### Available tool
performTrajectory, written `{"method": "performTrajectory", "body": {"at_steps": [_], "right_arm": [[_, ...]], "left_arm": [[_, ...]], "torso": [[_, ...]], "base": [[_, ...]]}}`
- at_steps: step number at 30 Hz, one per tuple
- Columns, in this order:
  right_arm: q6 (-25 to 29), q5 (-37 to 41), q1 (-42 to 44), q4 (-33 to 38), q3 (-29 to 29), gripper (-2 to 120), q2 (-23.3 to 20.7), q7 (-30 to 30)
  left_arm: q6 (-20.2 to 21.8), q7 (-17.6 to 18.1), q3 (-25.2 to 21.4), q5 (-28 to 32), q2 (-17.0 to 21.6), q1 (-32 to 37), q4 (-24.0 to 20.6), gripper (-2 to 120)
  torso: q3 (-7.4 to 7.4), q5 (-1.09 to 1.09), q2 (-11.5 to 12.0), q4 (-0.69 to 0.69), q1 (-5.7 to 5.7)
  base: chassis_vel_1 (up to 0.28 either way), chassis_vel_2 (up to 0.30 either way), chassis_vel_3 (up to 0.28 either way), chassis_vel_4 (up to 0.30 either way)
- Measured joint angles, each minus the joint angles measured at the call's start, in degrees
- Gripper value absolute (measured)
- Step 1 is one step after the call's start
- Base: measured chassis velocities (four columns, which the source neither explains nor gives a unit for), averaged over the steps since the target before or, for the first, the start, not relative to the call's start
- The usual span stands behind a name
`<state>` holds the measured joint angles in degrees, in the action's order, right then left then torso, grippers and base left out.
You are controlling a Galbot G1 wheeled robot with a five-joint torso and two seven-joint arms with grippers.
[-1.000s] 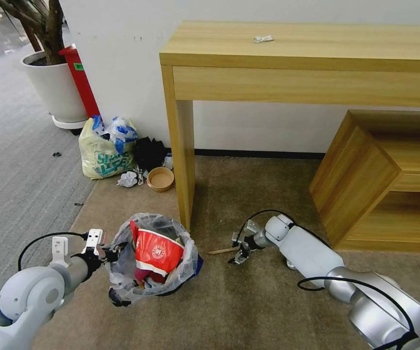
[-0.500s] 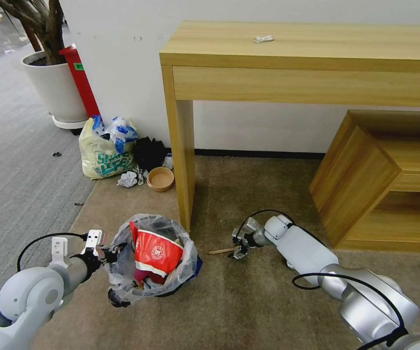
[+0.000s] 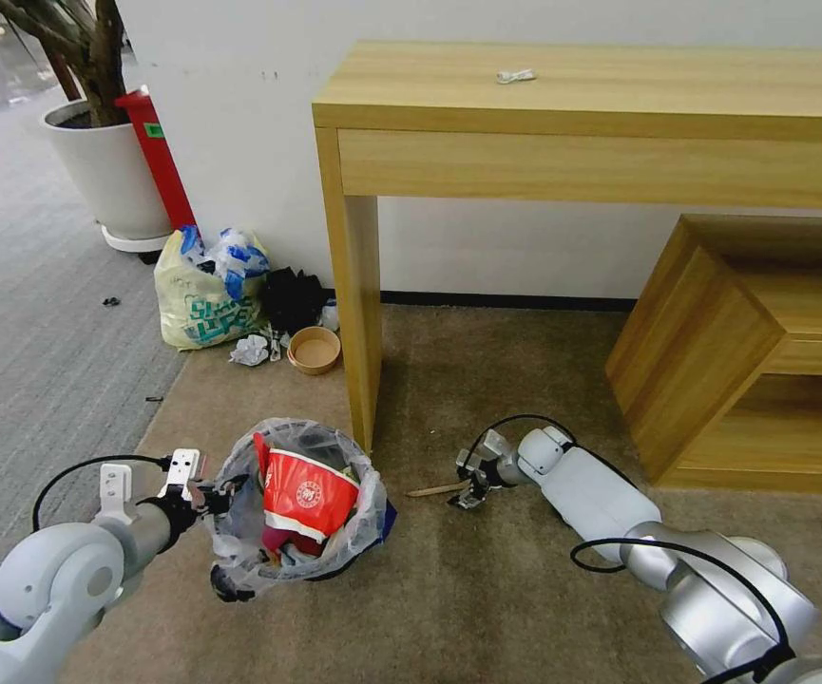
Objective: Pick up the trash bin and place the garbage on the floor into it.
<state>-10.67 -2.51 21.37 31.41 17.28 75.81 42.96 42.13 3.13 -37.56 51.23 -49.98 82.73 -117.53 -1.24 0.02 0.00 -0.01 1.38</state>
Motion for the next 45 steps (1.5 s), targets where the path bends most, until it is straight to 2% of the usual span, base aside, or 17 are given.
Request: {"method": "performTrajectory", "body": {"at_steps": [1, 4, 5, 7, 9, 12, 13, 14, 18, 25, 30, 37, 40, 41, 44, 45], "right_arm": [[0.0, 0.0, 0.0, 0.0, 0.0, 58, 0.0, 0.0], [0.0, 0.4, 0.3, 0.0, -0.3, 43, 0.0, -0.6], [0.0, 0.4, 0.3, 0.0, -0.3, 43, 0.0, -0.6], [0.0, 0.5, 0.4, 0.0, -0.4, 32, 0.0, -0.8], [0.0, 0.5, 0.4, 0.0, -0.5, 28, 0.0, -0.8], [0.0, 0.5, 0.6, 0.0, -0.7, 16, -0.1, -0.9], [0.0, 0.5, 0.6, 0.0, -0.7, 16, -0.1, -0.9], [0.0, 0.5, 0.8, 0.0, -0.9, 9, -0.1, -1.1], [0.1, 0.6, 1.1, 0.2, -1.3, 1, -0.1, -1.4], [0.1, 0.7, 2.2, 2.0, -2.2, 0, -0.5, -1.7], [0.2, 2.3, 4.0, 6.1, -3.9, 0, -1.8, -1.7], [4.1, 4.7, 6.3, 12.2, -7.1, 0, -4.7, -1.6], [4.9, 8.1, 8.3, 20.4, -8.2, 0, -9.1, -1.5], [4.9, 8.1, 8.3, 20.4, -8.2, 0, -9.1, -1.5], [4.6, 12.3, 10.8, 30.4, -9.7, 0, -14.5, -2.2], [4.6, 12.3, 10.8, 30.4, -9.7, 0, -14.5, -2.2]], "left_arm": [[0.0, 0.0, 0.0, 0.0, 0.0, 0.0, 0.0, 0], [0.0, 0.0, 0.0, -0.1, -0.1, 0.1, -0.1, 0], [0.0, 0.0, 0.0, -0.1, -0.1, 0.1, -0.1, 0], [0.0, 0.0, 0.0, -0.1, -0.1, 0.1, -0.2, 0], [0.0, 0.0, 0.0, -0.1, -0.1, 0.1, -0.2, 0], [0.0, 0.0, 0.0, -0.1, 0.1, 0.1, -0.3, 0], [0.0, 0.0, 0.0, -0.1, 0.1, 0.1, -0.3, 0], [0.0, 0.0, 0.0, 0.0, 0.1, 0.1, -0.3, 0], [0.0, 0.0, 0.0, 0.0, 0.0, 0.0, -0.3, 0], [0.0, 0.1, -0.2, 0.0, 0.1, 0.2, -0.6, 0], [0.0, 0.2, -0.2, 0.1, 0.4, 0.3, -1.1, 0], [0.0, 0.4, -0.1, 0.1, 0.6, 0.6, -1.4, 0], [0.0, 0.7, 0.1, 0.1, 0.6, 0.7, -1.4, 0], [0.0, 0.7, 0.1, 0.1, 0.6, 0.7, -1.4, 0], [0.0, 0.9, 0.5, 0.1, 0.8, 0.7, -1.2, 0], [0.0, 0.9, 0.5, 0.1, 0.8, 0.7, -1.2, 0]], "torso": [[0.00, 0.00, 0.0, 0.00, 0.00], [0.00, 0.00, 0.0, 0.00, 0.00], [0.00, 0.00, 0.0, 0.00, 0.00], [0.00, 0.00, 0.0, 0.00, 0.00], [0.00, 0.00, 0.0, 0.00, 0.00], [0.00, 0.00, 0.0, 0.00, 0.00], [0.00, 0.00, 0.0, 0.00, 0.00], [0.00, 0.00, 0.0, 0.00, 0.00], [0.00, 0.00, 0.0, 0.00, 0.00], [0.00, 0.00, 0.0, 0.00, 0.00], [0.00, 0.00, 0.0, 0.00, 0.00], [0.00, -0.01, 0.0, 0.01, 0.00], [0.00, -0.02, 0.0, 0.01, 0.01], [0.00, -0.02, 0.0, 0.01, 0.01], [0.00, 0.00, 0.0, -0.02, 0.00], [0.00, 0.00, 0.0, -0.02, 0.00]], "base": [[0.000, 0.000, 0.000, 0.000], [0.000, 0.000, 0.000, 0.000], [0.000, 0.000, 0.000, 0.000], [0.000, 0.000, 0.000, 0.000], [0.000, 0.000, 0.000, 0.000], [0.000, 0.000, 0.000, 0.000], [0.000, 0.000, 0.000, 0.000], [0.000, 0.000, 0.000, 0.000], [0.000, 0.000, 0.000, 0.000], [0.000, 0.000, 0.000, 0.000], [0.000, 0.000, 0.000, 0.000], [0.000, 0.000, 0.000, 0.000], [0.000, 0.000, 0.000, 0.000], [0.000, 0.000, 0.000, 0.000], [0.000, 0.000, 0.000, 0.000], [0.000, 0.000, 0.000, 0.000]]}}
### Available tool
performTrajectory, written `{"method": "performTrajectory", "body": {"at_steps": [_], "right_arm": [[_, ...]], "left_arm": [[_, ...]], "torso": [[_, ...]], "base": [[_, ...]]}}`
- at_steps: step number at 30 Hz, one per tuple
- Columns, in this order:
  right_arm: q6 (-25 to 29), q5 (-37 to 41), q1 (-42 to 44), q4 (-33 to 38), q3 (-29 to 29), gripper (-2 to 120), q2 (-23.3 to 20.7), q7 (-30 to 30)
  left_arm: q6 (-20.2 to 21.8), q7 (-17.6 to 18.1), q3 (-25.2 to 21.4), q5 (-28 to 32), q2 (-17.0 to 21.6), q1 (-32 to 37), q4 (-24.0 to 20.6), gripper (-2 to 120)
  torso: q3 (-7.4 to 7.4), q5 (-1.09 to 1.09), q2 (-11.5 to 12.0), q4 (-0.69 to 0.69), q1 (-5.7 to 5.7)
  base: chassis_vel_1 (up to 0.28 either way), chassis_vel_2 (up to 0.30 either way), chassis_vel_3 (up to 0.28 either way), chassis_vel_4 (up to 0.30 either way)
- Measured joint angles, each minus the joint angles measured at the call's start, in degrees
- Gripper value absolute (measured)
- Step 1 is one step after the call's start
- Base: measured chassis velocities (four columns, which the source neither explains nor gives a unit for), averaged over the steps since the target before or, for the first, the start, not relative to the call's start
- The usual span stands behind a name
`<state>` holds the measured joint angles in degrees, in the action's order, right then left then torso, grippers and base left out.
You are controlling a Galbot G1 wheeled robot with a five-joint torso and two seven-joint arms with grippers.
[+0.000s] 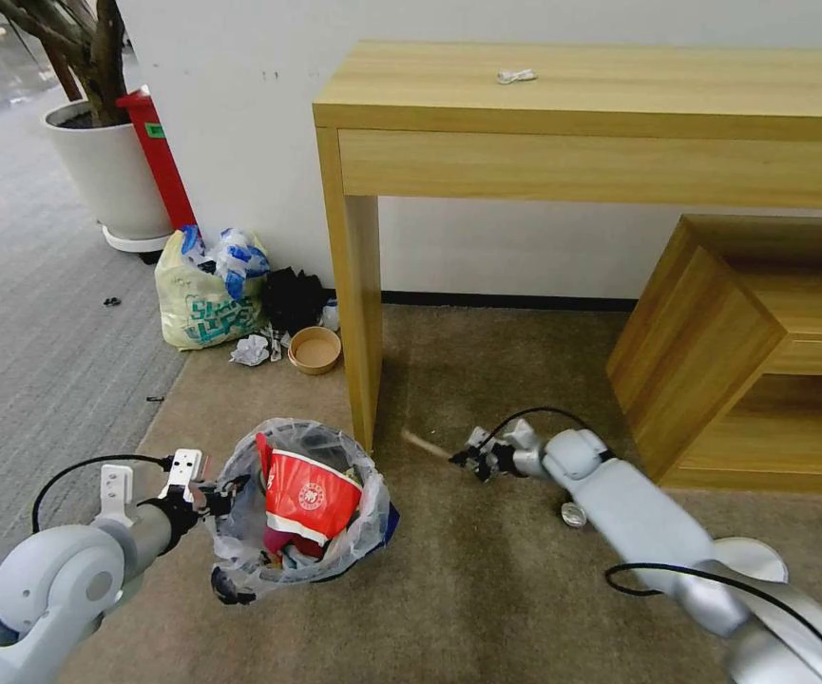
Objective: Pick up the trash bin and place the garbage on the floor into it.
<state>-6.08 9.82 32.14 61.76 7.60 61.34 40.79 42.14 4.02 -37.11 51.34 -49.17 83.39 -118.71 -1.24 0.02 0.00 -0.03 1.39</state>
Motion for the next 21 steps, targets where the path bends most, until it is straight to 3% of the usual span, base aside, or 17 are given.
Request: {"method": "performTrajectory", "body": {"at_steps": [2, 3, 6, 7, 10, 14, 21], "right_arm": [[-1.7, 6.1, 2.3, 11.5, -1.0, 0, -4.4, -1.9], [-1.7, 6.1, 2.3, 11.5, -1.0, 0, -4.4, -1.9], [-3.5, 12.6, 4.9, 23.3, -1.9, 0, -8.0, -3.3], [-3.5, 12.6, 4.9, 23.3, -1.9, 0, -8.0, -3.3], [-5.3, 17.3, 6.4, 32.5, -3.2, 0, -9.3, -5.2], [-7.9, 21.5, 6.5, 40.8, -3.7, 0, -8.7, -8.5], [-11.3, 26.4, 4.0, 46.6, -1.4, 0, -4.1, -14.8]], "left_arm": [[0.0, 0.2, 0.5, 0.1, 0.5, -0.1, 0.0, 0], [0.0, 0.2, 0.5, 0.1, 0.5, -0.1, 0.0, 0], [0.0, 0.4, 1.2, 0.1, 0.7, -0.3, 0.0, 0], [0.0, 0.4, 1.2, 0.1, 0.7, -0.3, 0.0, 0], [0.0, 0.4, 2.1, 0.1, 0.6, -0.7, 0.2, 0], [0.0, 0.3, 3.2, 0.1, 0.8, -1.5, 0.4, 0], [0.0, 0.1, 5.2, 0.0, 1.3, -2.9, 0.8, 0]], "torso": [[0.01, 0.00, 0.0, 0.00, 0.00], [0.01, 0.00, 0.0, 0.00, 0.00], [0.00, 0.00, 0.0, 0.02, 0.00], [0.00, 0.00, 0.0, 0.02, 0.00], [0.01, 0.01, 0.0, 0.01, 0.00], [0.01, 0.01, 0.0, 0.02, 0.00], [0.01, 0.01, 0.0, 0.02, 0.00]], "base": [[0.000, 0.000, 0.000, 0.000], [0.000, 0.000, 0.000, 0.000], [0.000, 0.000, 0.000, 0.000], [0.000, 0.000, 0.000, 0.000], [0.000, 0.000, 0.000, 0.000], [0.000, 0.000, 0.000, 0.000], [0.000, 0.000, 0.000, 0.000]]}}
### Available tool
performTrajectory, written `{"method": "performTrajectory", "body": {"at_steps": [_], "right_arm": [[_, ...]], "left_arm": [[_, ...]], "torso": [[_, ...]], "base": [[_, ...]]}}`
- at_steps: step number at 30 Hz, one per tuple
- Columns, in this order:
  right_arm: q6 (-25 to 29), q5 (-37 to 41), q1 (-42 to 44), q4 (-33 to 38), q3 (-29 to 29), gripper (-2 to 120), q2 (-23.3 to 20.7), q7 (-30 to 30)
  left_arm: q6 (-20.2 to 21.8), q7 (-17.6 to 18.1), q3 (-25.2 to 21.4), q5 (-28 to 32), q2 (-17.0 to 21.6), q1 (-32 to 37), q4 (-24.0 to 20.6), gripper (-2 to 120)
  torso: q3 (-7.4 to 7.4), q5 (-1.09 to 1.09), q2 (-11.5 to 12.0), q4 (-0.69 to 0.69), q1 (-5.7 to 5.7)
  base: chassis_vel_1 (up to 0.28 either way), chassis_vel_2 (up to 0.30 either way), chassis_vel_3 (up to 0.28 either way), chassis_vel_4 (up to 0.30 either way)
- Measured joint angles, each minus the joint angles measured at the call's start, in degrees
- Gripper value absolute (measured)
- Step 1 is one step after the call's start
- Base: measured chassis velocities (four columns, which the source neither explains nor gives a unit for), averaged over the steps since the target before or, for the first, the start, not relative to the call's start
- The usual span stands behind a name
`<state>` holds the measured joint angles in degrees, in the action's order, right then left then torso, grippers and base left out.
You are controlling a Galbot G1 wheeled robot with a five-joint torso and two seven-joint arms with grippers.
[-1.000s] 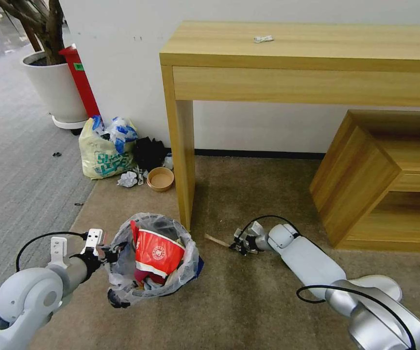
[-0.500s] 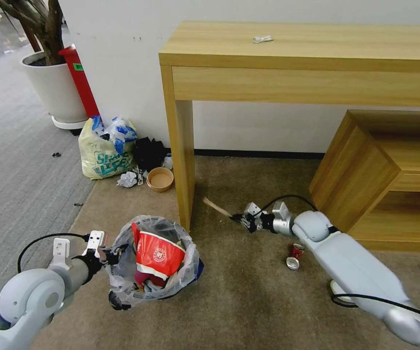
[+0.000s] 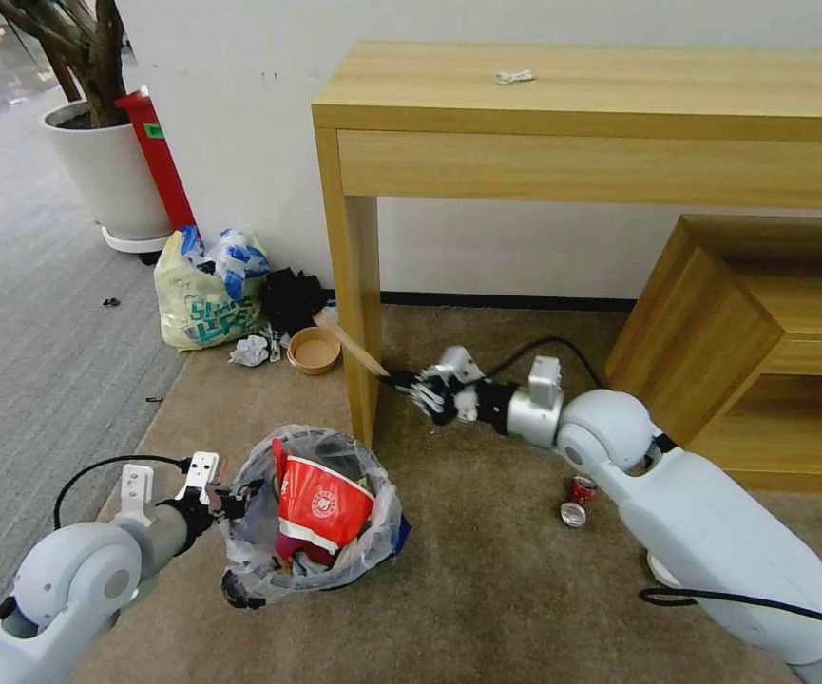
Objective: Pick up the trash bin and place the garbage on the floor into it.
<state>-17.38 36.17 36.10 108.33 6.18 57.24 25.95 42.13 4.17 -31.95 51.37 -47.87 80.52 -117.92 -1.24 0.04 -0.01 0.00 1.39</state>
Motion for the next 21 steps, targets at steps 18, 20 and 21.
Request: {"method": "performTrajectory", "body": {"at_steps": [18, 20, 21], "right_arm": [[-2.7, 2.0, 1.6, -0.7, 4.3, 0, 13.1, -5.4], [-2.4, 1.5, 2.6, -1.3, 4.2, 0, 13.1, -5.7], [-1.9, 0.8, 3.4, -1.9, 4.1, 0, 13.0, -5.8]], "left_arm": [[0.0, -0.7, 3.5, 0.8, 1.0, -1.6, -2.2, 0], [0.0, -0.7, 3.5, 0.8, 1.0, -1.6, -2.3, 0], [0.0, -0.7, 3.5, 0.9, 1.1, -1.6, -2.5, 0]], "torso": [[-0.01, -0.01, 0.0, 0.00, 0.00], [0.00, -0.01, 0.0, 0.00, 0.00], [-0.01, -0.01, 0.0, 0.00, 0.00]], "base": [[0.000, 0.000, 0.000, 0.000], [0.000, 0.000, 0.000, 0.000], [0.000, 0.000, 0.000, 0.000]]}}
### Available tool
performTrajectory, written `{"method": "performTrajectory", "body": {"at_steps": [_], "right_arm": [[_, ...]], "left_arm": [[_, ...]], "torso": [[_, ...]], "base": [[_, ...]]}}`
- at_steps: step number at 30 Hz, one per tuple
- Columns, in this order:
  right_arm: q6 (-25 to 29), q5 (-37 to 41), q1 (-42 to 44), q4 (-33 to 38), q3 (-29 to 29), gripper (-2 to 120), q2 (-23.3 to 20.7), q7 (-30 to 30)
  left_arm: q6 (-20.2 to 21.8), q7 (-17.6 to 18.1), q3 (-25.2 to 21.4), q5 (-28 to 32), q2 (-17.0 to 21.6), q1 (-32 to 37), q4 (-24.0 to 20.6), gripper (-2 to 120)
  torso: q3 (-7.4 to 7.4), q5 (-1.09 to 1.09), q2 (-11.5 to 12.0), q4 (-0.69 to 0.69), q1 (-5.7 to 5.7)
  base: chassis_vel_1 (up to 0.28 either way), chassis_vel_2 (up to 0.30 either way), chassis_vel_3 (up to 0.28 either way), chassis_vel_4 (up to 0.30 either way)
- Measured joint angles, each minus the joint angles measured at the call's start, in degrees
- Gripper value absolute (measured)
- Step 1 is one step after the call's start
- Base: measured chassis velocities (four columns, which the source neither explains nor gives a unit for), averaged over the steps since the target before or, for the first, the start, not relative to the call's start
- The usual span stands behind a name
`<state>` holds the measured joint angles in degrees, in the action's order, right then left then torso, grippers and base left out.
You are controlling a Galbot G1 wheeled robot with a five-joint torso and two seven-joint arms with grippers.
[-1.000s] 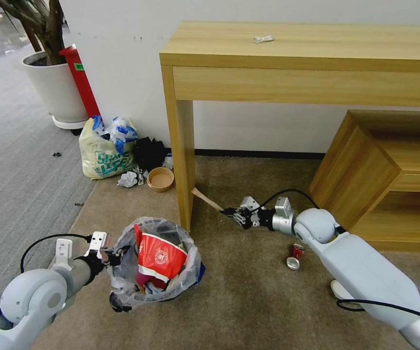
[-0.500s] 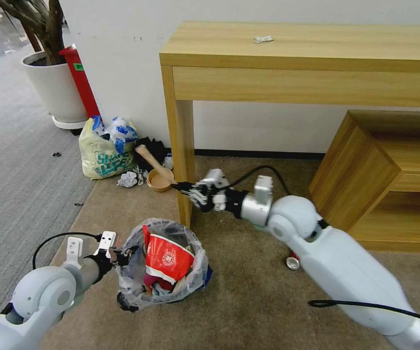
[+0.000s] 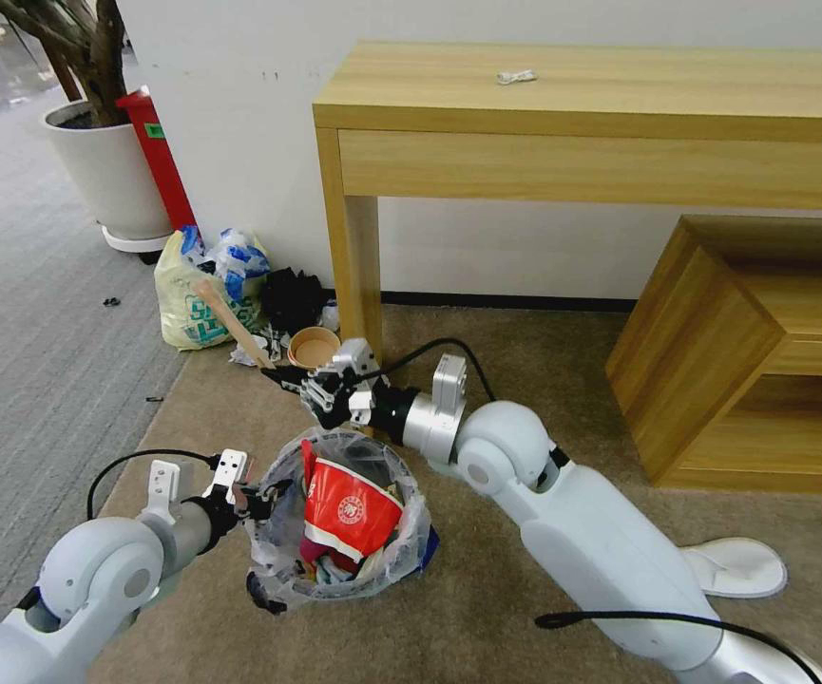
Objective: Pick up the trash bin and place the garbage on the floor into it.
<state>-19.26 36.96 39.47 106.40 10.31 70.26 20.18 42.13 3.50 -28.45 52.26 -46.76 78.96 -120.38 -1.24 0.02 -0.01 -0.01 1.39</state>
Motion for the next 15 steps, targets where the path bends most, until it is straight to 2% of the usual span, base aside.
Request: {"method": "performTrajectory", "body": {"at_steps": [15], "right_arm": [[2.2, -2.6, 4.3, -4.9, 0.4, 0, 1.2, -1.0]], "left_arm": [[0.0, 0.5, -1.3, 1.6, 1.2, 0.8, -1.9, 0]], "torso": [[0.00, 0.00, 0.0, 0.00, 0.00]], "base": [[0.000, 0.000, 0.000, 0.000]]}}
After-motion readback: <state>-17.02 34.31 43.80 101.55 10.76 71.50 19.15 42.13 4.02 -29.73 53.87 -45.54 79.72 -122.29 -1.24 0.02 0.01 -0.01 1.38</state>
